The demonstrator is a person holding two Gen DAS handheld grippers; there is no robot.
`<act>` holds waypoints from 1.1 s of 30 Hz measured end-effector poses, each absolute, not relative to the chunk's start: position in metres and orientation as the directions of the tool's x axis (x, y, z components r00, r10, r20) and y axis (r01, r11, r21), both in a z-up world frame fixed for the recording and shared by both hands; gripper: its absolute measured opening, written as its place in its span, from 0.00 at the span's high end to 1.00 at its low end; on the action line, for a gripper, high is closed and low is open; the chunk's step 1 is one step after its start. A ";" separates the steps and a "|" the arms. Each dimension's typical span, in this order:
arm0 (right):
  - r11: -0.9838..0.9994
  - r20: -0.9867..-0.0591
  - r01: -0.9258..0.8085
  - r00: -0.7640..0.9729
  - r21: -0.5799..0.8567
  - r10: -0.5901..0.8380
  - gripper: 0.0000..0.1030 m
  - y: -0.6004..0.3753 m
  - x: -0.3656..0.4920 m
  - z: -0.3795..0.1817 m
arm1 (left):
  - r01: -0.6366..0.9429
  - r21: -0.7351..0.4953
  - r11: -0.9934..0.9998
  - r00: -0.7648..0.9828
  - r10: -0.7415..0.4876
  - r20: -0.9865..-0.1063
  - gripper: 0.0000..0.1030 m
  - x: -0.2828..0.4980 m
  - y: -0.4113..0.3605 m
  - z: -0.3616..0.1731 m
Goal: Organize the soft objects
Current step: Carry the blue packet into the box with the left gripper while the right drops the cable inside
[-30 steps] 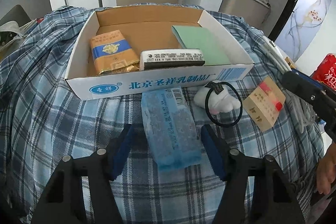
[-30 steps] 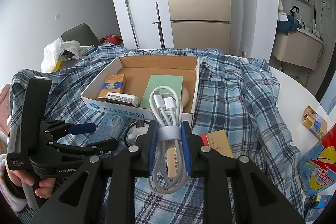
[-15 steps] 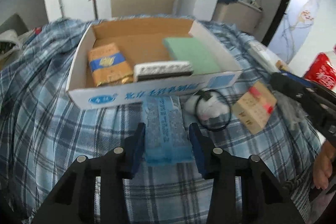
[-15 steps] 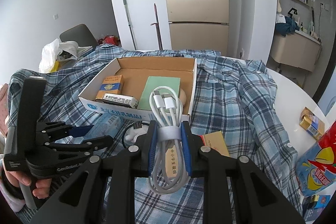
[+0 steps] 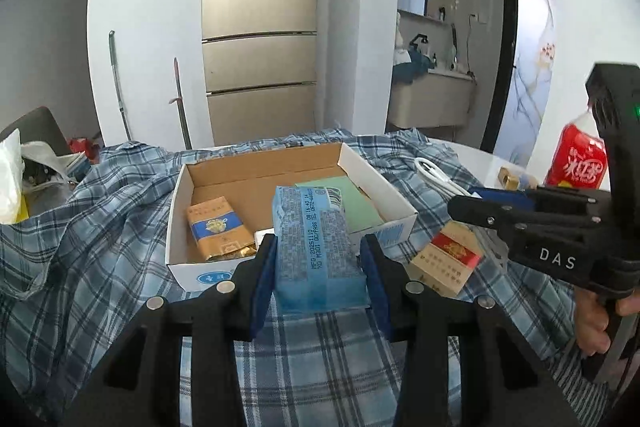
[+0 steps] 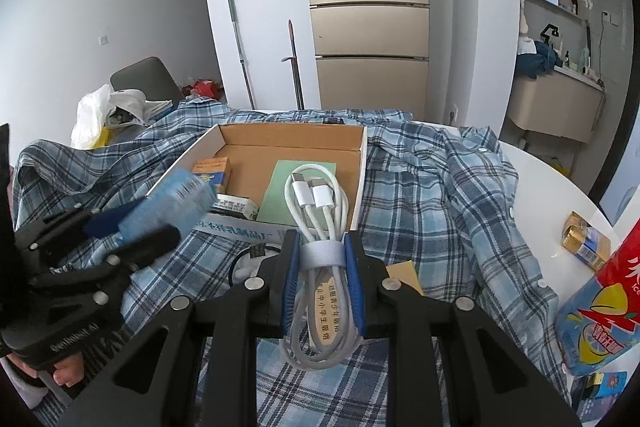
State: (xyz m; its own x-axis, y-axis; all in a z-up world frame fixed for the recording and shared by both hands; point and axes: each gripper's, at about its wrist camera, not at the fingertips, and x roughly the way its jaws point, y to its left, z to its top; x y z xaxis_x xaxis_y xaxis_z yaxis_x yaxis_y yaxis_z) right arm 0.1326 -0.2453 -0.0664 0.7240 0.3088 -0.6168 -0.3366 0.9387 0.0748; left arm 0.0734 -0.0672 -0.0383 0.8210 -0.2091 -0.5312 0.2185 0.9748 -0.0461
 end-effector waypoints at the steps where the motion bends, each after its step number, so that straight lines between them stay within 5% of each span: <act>1: 0.938 -0.614 -0.337 0.726 0.076 0.310 0.80 -0.246 0.132 -0.066 | 0.215 -0.050 0.975 0.821 -0.208 -0.532 0.57 0.075 -0.067 -0.038; 23: 0.958 -0.545 -0.270 0.792 0.092 0.276 0.80 -0.231 0.130 -0.010 | 0.139 -0.041 0.989 0.862 -0.142 -0.487 0.57 0.086 -0.033 0.029; 33: 0.960 -0.464 -0.243 0.841 0.137 0.279 0.80 -0.206 0.165 0.034 | 0.094 -0.133 0.987 0.867 -0.147 -0.476 0.57 0.121 -0.003 0.051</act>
State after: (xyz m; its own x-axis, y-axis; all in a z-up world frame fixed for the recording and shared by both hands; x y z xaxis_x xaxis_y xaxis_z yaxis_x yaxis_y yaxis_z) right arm 0.1654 -0.2059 0.0336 0.8405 0.2793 -0.4643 -0.2432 0.9602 0.1373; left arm 0.1212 -0.0025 0.0510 0.8673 -0.1470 -0.4755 0.0942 0.9866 -0.1332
